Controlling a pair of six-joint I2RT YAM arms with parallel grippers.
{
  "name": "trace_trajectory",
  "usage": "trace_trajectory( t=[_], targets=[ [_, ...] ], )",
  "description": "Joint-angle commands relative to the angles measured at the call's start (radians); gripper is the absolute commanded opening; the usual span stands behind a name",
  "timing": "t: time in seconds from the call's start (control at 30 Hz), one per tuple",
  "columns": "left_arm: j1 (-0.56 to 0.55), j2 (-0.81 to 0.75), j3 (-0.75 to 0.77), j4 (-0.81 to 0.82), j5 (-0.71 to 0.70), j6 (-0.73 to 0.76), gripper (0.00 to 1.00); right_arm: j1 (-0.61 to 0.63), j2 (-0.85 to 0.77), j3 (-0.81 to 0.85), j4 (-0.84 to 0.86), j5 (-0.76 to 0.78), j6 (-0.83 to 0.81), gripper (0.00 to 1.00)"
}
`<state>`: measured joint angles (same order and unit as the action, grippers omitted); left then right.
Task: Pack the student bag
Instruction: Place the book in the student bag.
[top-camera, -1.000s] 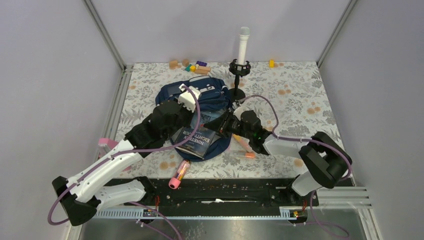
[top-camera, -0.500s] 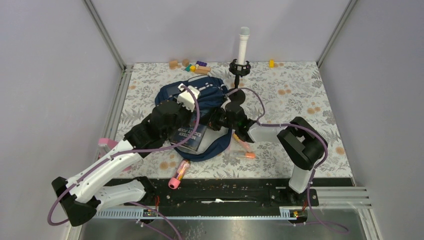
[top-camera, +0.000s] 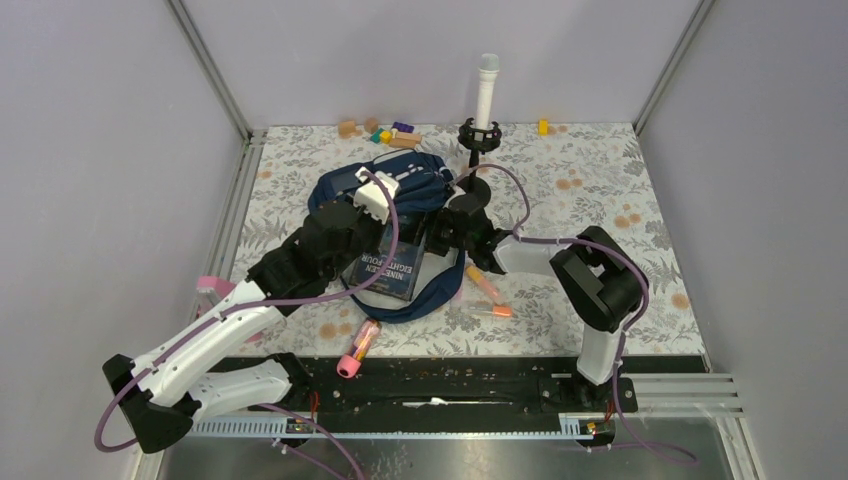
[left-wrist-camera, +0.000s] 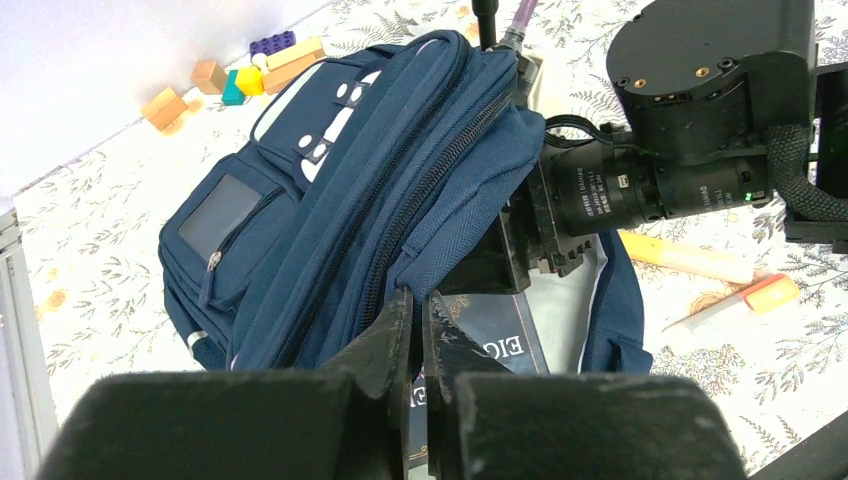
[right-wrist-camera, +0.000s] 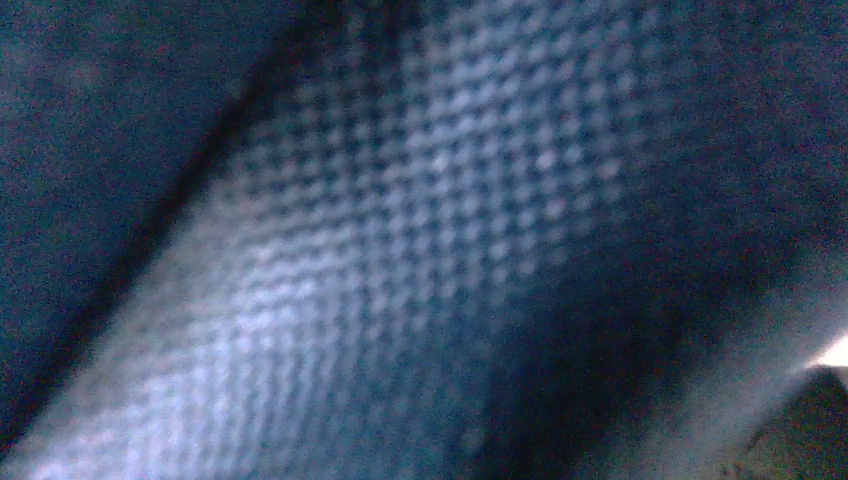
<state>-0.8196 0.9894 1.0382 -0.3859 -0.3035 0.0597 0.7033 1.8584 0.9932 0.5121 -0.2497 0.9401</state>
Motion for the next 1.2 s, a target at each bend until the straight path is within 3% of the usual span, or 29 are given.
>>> trace_trajectory(
  t=[0.0,0.07,0.17,0.23,0.53,0.77,1.17],
  targets=[
    [-0.006,-0.049,0.026,0.169,0.0,0.009,0.0,-0.007,-0.108,-0.009,-0.058,0.059,-0.144,0.69],
    [-0.006,-0.049,0.026,0.167,0.002,0.009,0.0,-0.007,-0.152,-0.02,-0.137,0.107,-0.211,0.71],
    [-0.005,-0.05,0.026,0.168,0.006,0.009,0.0,-0.006,-0.211,-0.037,-0.262,0.214,-0.301,0.88],
    [-0.006,-0.05,0.026,0.169,0.004,0.008,0.0,-0.006,-0.254,-0.081,-0.26,0.243,-0.32,0.89],
    [-0.006,-0.043,0.026,0.169,0.006,0.008,0.0,0.084,-0.394,-0.323,-0.03,0.173,-0.091,0.85],
    [-0.005,-0.038,0.023,0.169,0.004,0.009,0.0,0.159,-0.324,-0.386,0.201,0.167,0.026,0.74],
    [-0.006,-0.04,0.024,0.169,0.007,0.01,0.0,0.246,-0.231,-0.424,0.211,0.278,0.124,0.66]
  ],
)
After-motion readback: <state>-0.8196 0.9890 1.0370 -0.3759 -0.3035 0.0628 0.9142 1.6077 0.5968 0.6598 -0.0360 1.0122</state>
